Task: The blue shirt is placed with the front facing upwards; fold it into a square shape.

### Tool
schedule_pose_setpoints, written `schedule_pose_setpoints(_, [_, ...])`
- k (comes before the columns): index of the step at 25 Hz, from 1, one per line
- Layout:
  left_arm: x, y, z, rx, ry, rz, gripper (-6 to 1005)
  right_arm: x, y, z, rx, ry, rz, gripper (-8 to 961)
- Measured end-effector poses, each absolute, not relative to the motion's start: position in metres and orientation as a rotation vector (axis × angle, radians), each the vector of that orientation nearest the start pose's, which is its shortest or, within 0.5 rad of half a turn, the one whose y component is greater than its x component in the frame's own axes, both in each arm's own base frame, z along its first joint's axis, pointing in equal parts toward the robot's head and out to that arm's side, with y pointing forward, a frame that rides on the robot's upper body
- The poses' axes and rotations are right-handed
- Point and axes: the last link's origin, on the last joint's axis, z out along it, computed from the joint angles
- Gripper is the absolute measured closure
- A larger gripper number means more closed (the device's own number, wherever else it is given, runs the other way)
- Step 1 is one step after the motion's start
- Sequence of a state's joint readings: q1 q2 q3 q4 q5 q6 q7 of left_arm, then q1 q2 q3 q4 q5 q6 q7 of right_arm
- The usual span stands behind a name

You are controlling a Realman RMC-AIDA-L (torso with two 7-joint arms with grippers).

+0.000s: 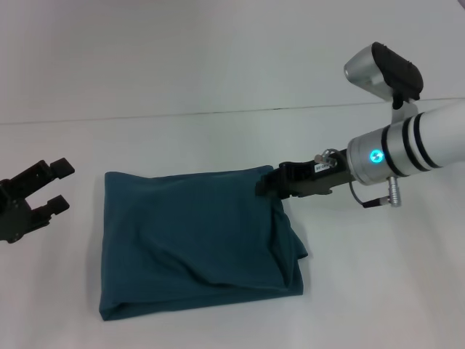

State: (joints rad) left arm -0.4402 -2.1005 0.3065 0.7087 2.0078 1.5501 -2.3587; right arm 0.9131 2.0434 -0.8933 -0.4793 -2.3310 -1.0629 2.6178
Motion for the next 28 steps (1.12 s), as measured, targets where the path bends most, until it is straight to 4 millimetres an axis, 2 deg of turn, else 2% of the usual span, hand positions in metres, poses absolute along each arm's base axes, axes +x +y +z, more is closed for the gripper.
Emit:
schedule_pose_setpoints(8, [-0.314, 0.317, 0.050, 2.063, 2.250, 1.393, 48, 0.206, 0.431, -0.058, -2.157, 1.778, 0.256, 436])
schedule_pose_setpoints(15, [-0.314, 0.317, 0.050, 2.066, 2.249, 1.389, 48, 0.205, 0.434, -0.057, -2.124, 1.797, 0.318, 438])
schedule_pose_setpoints(26, [-0.314, 0.317, 0.050, 2.066, 2.251, 1.392, 47, 0.203, 0.434, -0.058, -2.126, 1.799, 0.321, 859])
schedule_pose_setpoints(28, [-0.314, 0.317, 0.050, 2.066, 2.252, 1.393, 47, 0.203, 0.435, -0.056, -2.126, 1.796, 0.329, 892])
